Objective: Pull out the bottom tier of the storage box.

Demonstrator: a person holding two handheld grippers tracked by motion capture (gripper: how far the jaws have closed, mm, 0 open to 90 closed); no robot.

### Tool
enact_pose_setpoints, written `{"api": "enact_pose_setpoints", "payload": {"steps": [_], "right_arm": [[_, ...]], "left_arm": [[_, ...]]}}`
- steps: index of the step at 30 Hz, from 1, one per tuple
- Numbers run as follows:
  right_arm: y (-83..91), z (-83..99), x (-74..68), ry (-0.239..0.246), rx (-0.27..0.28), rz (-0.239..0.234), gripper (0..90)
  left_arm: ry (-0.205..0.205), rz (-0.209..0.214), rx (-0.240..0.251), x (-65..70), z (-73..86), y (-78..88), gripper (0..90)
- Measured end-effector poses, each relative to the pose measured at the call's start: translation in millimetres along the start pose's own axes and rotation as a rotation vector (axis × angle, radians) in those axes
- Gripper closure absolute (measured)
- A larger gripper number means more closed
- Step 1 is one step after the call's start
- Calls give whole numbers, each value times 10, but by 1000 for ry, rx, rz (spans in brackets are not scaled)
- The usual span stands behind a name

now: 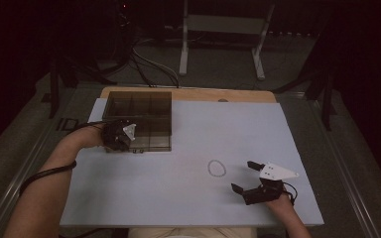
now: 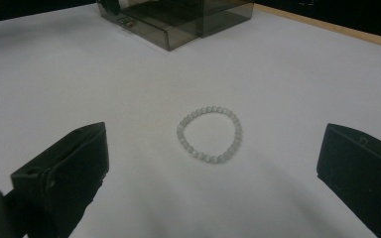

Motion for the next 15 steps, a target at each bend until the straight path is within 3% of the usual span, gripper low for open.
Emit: {"api": "enact_pose_setpoints", "payload": {"steps": [7, 9, 10, 11, 12, 15], "right_arm": [[4, -1, 0, 1, 1, 1, 0], [4, -1, -1, 2, 1, 0, 0], [3, -1, -2, 2, 1, 0, 0], [3, -1, -2, 2, 1, 0, 0], [2, -1, -3, 2, 0, -1, 0], [2, -1, -4, 1, 1, -1, 0]], "left_arm": [[33, 8, 31, -14, 7, 3, 852], [52, 7, 40, -12, 1, 9, 829], [83, 20, 62, -9, -13, 28, 825], [83, 20, 62, -9, -13, 28, 794], [113, 24, 76, -20, -26, 56, 793], [132, 22, 93, -30, -35, 89, 793]]}}
Point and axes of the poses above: each handheld gripper's, and its own axes: y roughly backward along the jaws, z roughly out of its underside, x roughly to its right, the point moved 5 cm from there along -y, roughly forward along the jaws, and after that the axes turned 12 degrees about -z, right-handed, at the moved point
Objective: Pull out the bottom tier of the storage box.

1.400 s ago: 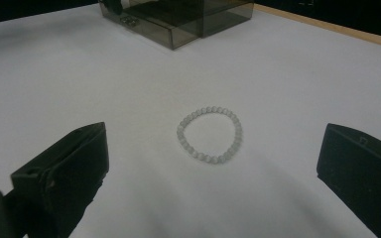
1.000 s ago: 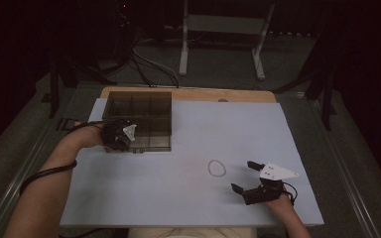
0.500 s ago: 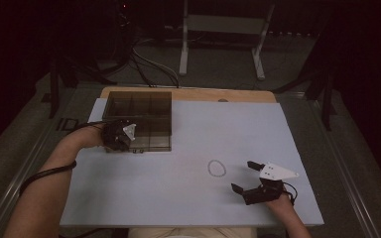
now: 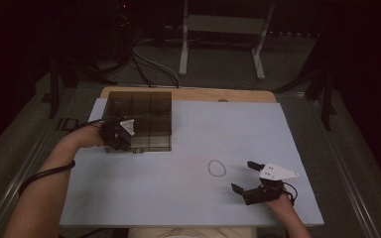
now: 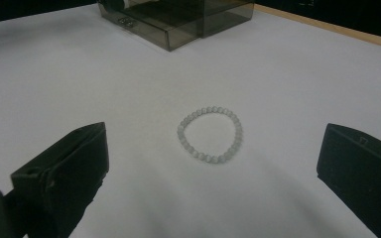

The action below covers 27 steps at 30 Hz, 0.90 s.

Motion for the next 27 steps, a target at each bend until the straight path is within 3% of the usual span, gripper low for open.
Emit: {"api": "enact_pose_setpoints", "payload": {"steps": [6, 11, 18, 21, 23, 27], "right_arm": [[-1, 0, 0, -1, 0, 0, 0], [-4, -1, -2, 0, -1, -2, 0], [-3, -1, 1, -2, 1, -1, 0], [-3, -1, 2, -3, 1, -2, 0], [-2, -2, 1, -1, 1, -1, 0], [4, -5, 1, -1, 3, -1, 0]], "left_arm": [[96, 10, 75, -14, -52, 105, 725], [193, -13, 134, -41, -103, 173, 644], [272, -16, 171, -37, -201, 220, 484], [338, -20, 169, -52, -260, 218, 374], [350, -16, 178, -43, -305, 226, 278], [355, -12, 190, -20, -405, 244, 183]]}}
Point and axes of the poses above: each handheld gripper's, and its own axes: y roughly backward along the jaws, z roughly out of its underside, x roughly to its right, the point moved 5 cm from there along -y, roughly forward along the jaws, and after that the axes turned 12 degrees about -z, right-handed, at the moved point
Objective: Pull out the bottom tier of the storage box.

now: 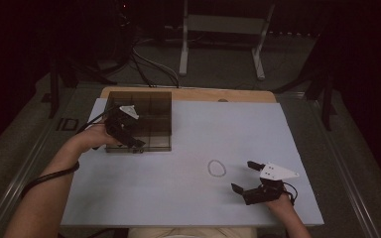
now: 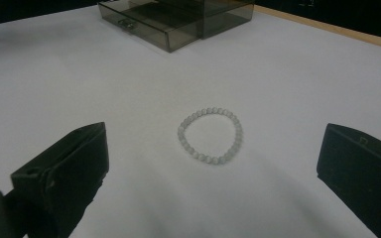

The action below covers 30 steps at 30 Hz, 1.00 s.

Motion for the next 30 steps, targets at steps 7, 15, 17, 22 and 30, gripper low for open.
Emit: {"api": "enact_pose_setpoints", "payload": {"steps": [7, 15, 17, 22, 30], "right_arm": [[6, -2, 0, 1, 2, 1, 0], [8, -3, -1, 1, 2, 1, 0], [8, -4, -2, 2, 2, 2, 0], [11, -6, -2, 4, 3, 1, 0], [22, -7, -10, 3, 4, -1, 0]], "left_arm": [[-4, 50, 31, 115, -156, 2, 33], [-15, 57, 56, 251, -365, -57, 33], [-20, 57, 59, 278, -426, -70, 33], [-32, 67, 83, 361, -576, -108, 33], [-35, 88, 105, 499, -774, -174, 33]]}}
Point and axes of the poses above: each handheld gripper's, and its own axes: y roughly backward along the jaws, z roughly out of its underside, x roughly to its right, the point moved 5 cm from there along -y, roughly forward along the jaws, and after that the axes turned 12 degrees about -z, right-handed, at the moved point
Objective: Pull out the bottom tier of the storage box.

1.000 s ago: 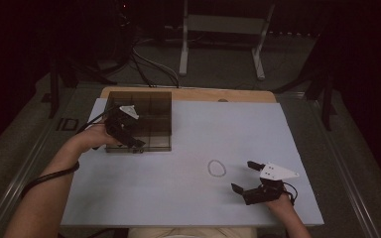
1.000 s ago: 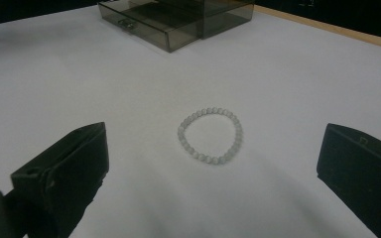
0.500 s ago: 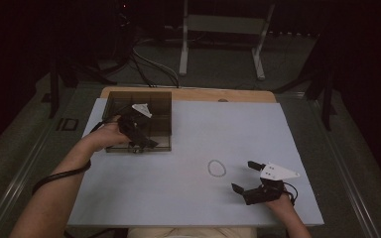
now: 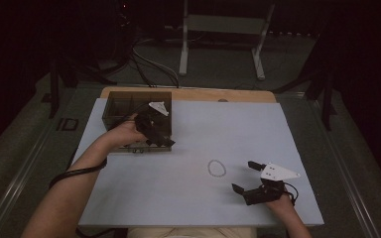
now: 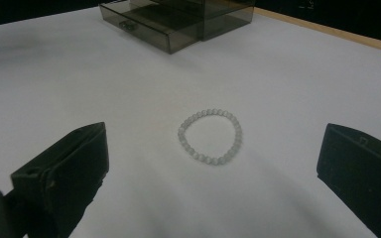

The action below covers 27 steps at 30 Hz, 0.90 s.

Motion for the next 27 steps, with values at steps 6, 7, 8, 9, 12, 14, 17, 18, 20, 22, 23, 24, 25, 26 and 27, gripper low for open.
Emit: {"api": "enact_pose_setpoints", "payload": {"steps": [6, 7, 8, 9, 12, 14, 17, 18, 20, 22, 23, 24, 25, 26, 27], "right_arm": [[-3, 0, -3, 3, -1, -2, 0], [-4, 0, -4, 3, -1, -2, 0], [-5, 0, -4, 3, -1, -2, 0], [-5, 0, -4, 3, -1, -2, 0], [-5, 0, -3, 3, 0, -3, 0], [-7, 0, -4, 3, -1, -3, 0], [-10, 1, -8, 3, -2, -6, 0], [-11, 1, -9, 3, -3, -6, 0], [-12, 2, -10, 4, -3, -6, 0], [-13, 3, -9, 4, -5, -7, 0], [-13, 3, -9, 4, -5, -8, 0], [-13, 3, -10, 4, -5, -8, 0], [-13, 3, -11, 5, -5, -8, 0], [-12, 4, -11, 6, -5, -8, 0], [-11, 4, -12, 5, -5, -9, 0]], "left_arm": [[-10, -5, 15, 81, -119, -58, 33], [-15, -3, 16, 93, -134, -65, 32], [-13, 2, 21, 114, -158, -75, 33], [-13, 2, 21, 114, -158, -75, 33], [-13, 8, 34, 153, -198, -100, 32], [-6, 12, 48, 194, -239, -131, 32], [-11, 6, 59, 232, -280, -161, 33], [-1, 6, 69, 251, -298, -173, 33], [3, -3, 91, 290, -334, -195, 33], [16, 2, 108, 328, -366, -219, 33], [17, 1, 111, 345, -378, -231, 33], [17, -3, 116, 360, -389, -249, 33], [20, 9, 115, 383, -396, -265, 33], [25, 4, 118, 404, -404, -288, 33], [27, -3, 120, 426, -410, -312, 33]]}}
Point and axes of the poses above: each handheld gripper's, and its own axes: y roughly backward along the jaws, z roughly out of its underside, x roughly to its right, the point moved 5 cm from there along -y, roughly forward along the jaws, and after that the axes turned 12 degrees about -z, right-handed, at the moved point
